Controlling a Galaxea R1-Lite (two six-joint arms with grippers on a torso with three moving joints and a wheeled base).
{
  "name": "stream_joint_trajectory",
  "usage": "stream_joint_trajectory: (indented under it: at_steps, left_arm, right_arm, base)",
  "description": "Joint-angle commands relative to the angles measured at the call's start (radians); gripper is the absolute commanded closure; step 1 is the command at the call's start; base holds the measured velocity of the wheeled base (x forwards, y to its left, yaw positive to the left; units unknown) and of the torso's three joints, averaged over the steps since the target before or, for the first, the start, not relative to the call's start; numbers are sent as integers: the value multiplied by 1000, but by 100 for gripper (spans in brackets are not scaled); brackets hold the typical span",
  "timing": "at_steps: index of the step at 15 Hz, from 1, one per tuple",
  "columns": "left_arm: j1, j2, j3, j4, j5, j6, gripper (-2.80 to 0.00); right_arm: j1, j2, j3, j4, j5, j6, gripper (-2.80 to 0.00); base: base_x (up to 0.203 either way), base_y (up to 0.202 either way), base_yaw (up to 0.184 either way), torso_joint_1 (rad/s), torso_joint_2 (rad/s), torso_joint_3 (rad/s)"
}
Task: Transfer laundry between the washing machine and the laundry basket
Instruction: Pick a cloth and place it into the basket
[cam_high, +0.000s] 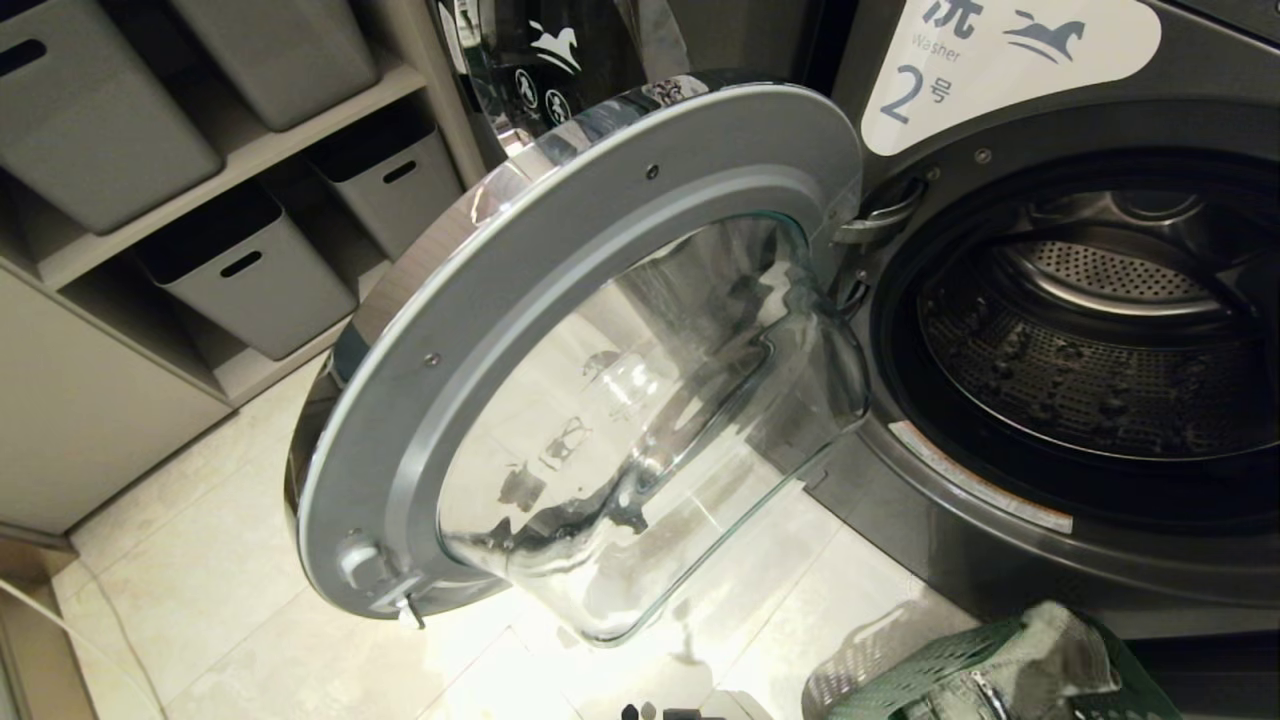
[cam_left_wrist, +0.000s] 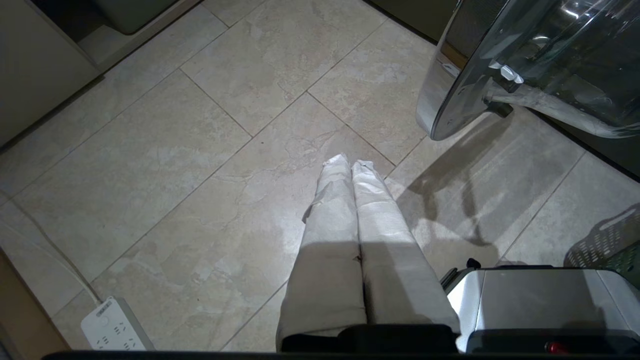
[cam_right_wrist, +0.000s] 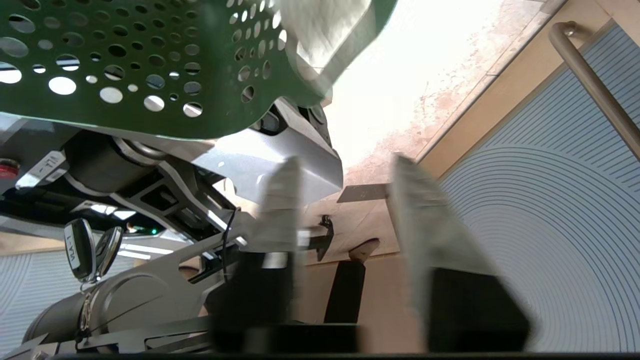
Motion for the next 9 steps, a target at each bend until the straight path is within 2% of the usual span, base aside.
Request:
stream_joint_trajectory:
  at_steps: [1, 4, 7, 8, 9]
  left_arm:
    - [1, 1, 2, 0, 0, 0, 0]
    - [1, 1, 2, 0, 0, 0, 0]
    - [1, 1, 2, 0, 0, 0, 0]
    - [1, 1, 2, 0, 0, 0, 0]
    - [1, 1, 2, 0, 0, 0, 0]
  right_arm:
    - [4, 1, 3, -1, 2, -2, -280]
    - [10, -54, 13, 0, 27, -1, -280]
    - [10, -192, 58, 1, 59, -2, -280]
    - [10, -242, 73, 1, 67, -6, 0]
    - [10, -283, 86, 2, 73, -14, 0]
  base:
    - [0, 0, 0, 0, 0, 0]
    - [0, 0, 0, 0, 0, 0]
    - [0, 0, 0, 0, 0, 0]
    - [0, 0, 0, 0, 0, 0]
    - [0, 0, 0, 0, 0, 0]
